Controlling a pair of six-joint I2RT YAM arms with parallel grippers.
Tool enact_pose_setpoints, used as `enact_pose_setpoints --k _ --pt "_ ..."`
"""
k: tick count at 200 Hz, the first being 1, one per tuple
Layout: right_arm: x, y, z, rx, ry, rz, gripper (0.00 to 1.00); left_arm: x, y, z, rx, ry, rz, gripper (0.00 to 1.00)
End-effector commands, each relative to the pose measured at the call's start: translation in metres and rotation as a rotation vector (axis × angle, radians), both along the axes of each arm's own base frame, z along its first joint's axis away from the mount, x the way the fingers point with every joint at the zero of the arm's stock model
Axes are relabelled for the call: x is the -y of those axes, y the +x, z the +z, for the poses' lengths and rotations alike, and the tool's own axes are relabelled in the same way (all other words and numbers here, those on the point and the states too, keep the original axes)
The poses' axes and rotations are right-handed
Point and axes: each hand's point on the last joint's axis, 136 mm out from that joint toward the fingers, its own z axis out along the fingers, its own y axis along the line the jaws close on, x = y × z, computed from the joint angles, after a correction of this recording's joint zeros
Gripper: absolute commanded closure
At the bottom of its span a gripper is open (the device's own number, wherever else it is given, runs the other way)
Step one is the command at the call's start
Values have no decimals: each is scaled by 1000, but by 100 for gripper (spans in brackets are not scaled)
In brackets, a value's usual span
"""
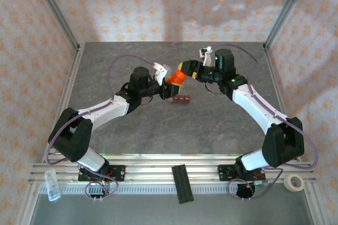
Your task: Sort the pills into containers
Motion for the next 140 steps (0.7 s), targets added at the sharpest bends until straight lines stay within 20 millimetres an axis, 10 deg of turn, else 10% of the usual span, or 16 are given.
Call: enact_pose_setpoints --k 1,70,140 --pt "7 9 11 6 0 -84 15 -11 6 21 89 15 59 100" --pt "39 23 -13 -173 -34 -359 3 -19 13 2 198 226 171 100" --pt "27 26 -31 -248 -15 -366 4 -8 12 -12 238 330 169 100"
